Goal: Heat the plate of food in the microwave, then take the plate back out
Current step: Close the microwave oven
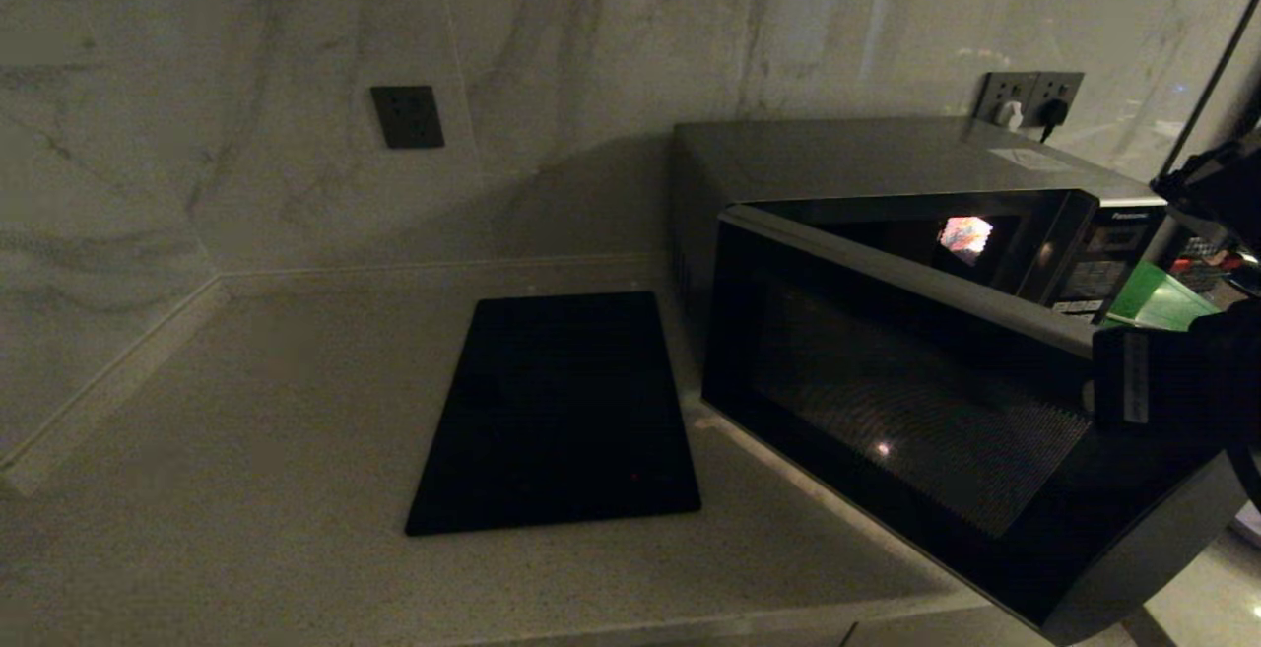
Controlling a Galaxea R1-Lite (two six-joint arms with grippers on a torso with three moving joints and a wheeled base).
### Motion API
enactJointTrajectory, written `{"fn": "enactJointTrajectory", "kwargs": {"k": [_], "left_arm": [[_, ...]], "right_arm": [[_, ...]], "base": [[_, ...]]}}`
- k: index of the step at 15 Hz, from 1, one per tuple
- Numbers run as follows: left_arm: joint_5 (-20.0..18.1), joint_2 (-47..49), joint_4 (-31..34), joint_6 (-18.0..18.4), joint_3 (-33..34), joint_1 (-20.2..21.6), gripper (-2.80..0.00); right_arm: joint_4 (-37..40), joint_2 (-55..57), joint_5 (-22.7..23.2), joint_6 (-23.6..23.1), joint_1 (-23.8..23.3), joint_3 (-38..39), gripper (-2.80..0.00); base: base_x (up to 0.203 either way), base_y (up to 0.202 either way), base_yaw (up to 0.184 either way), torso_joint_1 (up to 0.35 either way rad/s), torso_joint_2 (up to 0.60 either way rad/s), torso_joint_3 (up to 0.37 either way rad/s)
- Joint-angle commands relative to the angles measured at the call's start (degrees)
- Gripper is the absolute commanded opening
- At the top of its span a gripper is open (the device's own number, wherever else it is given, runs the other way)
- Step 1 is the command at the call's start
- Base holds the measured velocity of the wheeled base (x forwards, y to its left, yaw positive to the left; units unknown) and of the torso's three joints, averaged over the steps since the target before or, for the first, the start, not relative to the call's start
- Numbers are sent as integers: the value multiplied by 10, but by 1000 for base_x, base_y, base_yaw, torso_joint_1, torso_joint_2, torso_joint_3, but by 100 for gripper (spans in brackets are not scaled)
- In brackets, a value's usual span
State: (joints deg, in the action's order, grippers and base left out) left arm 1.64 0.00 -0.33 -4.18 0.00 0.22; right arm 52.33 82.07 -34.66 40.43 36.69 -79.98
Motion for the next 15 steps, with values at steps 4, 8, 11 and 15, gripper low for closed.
{"fn": "enactJointTrajectory", "kwargs": {"k": [4, 8, 11, 15], "left_arm": [[0, 1, 0, 0, 0, 0, -280], [0, 1, 0, 0, 0, 0, -280], [0, 1, 0, 0, 0, 0, -280], [0, 1, 0, 0, 0, 0, -280]], "right_arm": [[-34, 16, 10, -32, -52, 2, -280], [-51, 19, 26, -53, -79, 4, -280], [-51, 21, 41, -54, -101, 8, -280], [-53, 21, 45, -56, -117, 27, -280]], "base": [[0, 0, 0, 0, 0, 0], [0, 0, 0, 0, 0, 0], [0, 0, 0, 0, 0, 0], [0, 0, 0, 0, 0, 0]]}}
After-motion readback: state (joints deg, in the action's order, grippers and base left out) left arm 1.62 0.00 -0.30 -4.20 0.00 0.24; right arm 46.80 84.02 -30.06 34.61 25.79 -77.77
